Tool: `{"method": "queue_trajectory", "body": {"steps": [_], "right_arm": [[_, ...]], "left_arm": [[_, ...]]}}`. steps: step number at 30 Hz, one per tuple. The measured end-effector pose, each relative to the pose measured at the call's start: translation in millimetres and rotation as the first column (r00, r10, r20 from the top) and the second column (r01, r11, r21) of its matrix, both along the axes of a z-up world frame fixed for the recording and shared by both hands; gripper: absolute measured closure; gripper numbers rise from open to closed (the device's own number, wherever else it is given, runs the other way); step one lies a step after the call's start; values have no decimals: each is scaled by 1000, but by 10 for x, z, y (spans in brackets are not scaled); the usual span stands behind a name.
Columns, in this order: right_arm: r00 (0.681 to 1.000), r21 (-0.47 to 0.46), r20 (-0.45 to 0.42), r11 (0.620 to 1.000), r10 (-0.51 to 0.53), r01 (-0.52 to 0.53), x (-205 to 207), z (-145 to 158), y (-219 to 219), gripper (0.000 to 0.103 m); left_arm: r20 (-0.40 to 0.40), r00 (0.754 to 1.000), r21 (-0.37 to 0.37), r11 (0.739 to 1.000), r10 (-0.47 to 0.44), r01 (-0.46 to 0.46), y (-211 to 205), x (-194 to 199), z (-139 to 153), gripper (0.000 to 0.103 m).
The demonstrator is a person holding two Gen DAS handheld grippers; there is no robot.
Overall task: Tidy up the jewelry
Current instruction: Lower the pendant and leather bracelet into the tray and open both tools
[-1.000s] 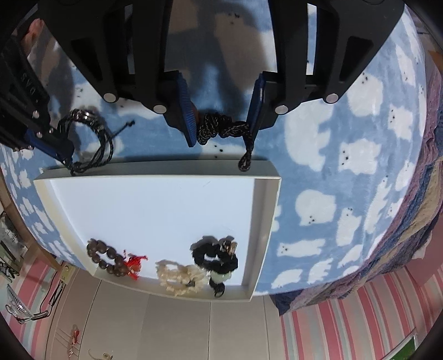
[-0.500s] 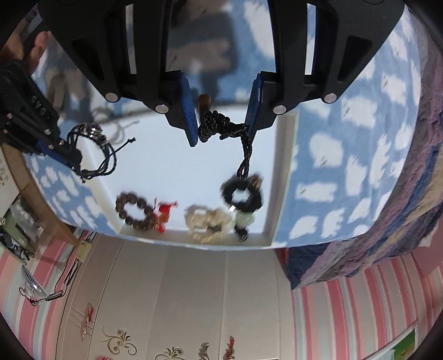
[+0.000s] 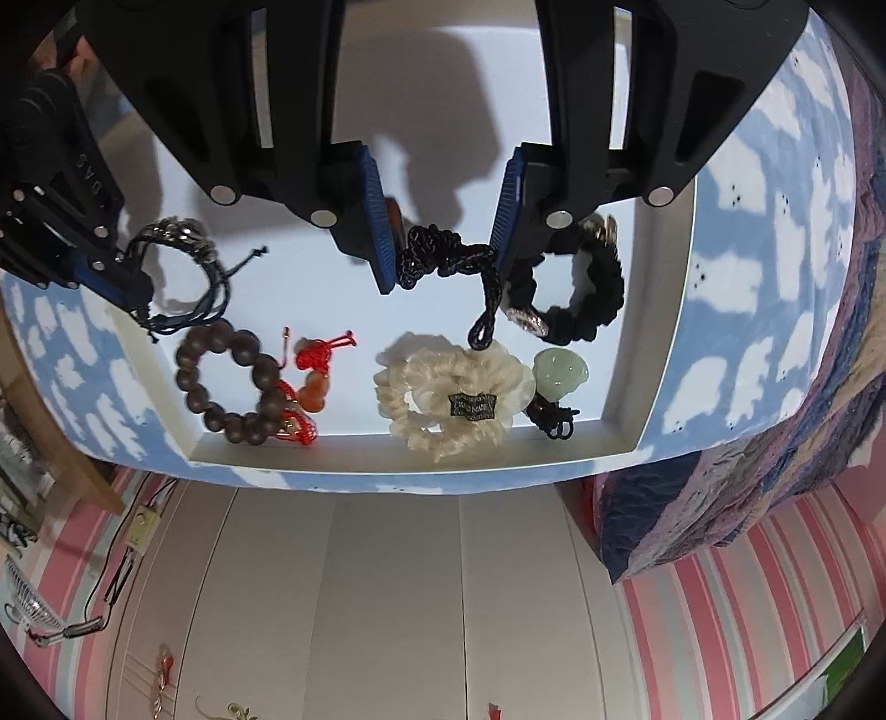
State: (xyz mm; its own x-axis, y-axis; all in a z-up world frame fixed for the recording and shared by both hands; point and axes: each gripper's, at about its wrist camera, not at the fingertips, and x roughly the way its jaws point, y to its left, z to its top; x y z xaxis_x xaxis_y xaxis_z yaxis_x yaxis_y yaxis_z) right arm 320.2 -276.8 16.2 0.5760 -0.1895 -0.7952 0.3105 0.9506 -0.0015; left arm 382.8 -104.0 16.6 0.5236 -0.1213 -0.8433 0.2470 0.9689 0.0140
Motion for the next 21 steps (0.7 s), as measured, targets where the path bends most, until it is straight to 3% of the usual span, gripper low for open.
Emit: {"method": "queue_trajectory", "body": {"steps": [6,10,17,19,20,21], "right_arm": [[999,11,-32,1000,-9,9,103,-166,-11,95],[999,-5,-36,1000,-4,3,135,-178,7,94],[999,51,-29,999,18,-16,75,-125,-42,92],[1000,65,-12,998,12,-12,15,-59,-85,78],[1000,71,10,997,7,-7,-41,8,-106,63],[1000,66,24,998,0,-2,-73,56,-122,57]], "left_arm": [[-32,999,36,999,16,-14,-1,124,-241,69],[-21,1000,43,999,10,-9,-11,145,-252,68],[-28,1000,42,999,0,1,-23,54,-187,65],[-16,1000,42,999,-9,10,-43,-7,-111,55],[-3,1000,42,999,-9,9,-35,-38,-60,51],[13,1000,38,999,-8,8,-19,-82,5,42]]}}
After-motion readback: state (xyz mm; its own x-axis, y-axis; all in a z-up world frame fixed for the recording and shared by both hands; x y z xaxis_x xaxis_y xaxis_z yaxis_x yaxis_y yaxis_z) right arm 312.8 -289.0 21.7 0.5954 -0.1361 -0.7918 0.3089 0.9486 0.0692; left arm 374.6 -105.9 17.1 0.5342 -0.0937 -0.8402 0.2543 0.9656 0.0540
